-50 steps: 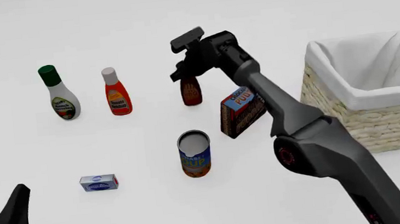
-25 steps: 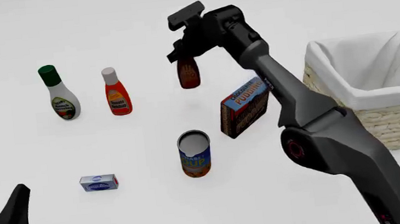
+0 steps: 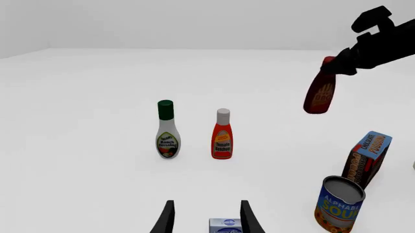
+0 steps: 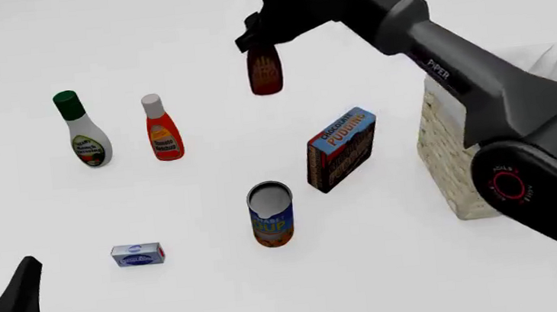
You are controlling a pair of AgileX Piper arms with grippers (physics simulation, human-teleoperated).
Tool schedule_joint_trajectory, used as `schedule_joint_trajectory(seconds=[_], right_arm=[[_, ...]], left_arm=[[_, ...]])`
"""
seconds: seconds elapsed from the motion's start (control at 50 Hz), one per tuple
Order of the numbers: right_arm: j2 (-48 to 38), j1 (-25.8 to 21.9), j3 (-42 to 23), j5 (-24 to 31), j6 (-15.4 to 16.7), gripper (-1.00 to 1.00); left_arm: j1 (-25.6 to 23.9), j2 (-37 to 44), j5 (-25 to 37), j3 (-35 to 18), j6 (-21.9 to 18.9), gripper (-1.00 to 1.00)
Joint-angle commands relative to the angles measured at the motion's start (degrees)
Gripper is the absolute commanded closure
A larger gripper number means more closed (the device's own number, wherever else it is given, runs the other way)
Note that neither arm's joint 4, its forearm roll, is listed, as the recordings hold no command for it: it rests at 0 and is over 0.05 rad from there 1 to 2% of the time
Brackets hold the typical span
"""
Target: Pick the bbq sauce and place it in the basket.
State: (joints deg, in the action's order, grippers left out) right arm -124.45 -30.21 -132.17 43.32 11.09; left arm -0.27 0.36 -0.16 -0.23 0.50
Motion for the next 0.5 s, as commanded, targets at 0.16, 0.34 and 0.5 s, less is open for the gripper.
schedule_joint_trajectory(seconds=[0.16,0.34,0.5], right_arm=[[14.9,0.9,11.7,-2.4,0.7,1.00],[19.9,1.3,15.4,-2.3,1.6,1.00],[23.6,2.4,17.9,-2.0,2.2,1.00]], left_arm=[[0.0,0.0,0.0,0.0,0.0,-1.00],[0.0,0.0,0.0,0.0,0.0,-1.00],[0.0,0.0,0.0,0.0,0.0,-1.00]])
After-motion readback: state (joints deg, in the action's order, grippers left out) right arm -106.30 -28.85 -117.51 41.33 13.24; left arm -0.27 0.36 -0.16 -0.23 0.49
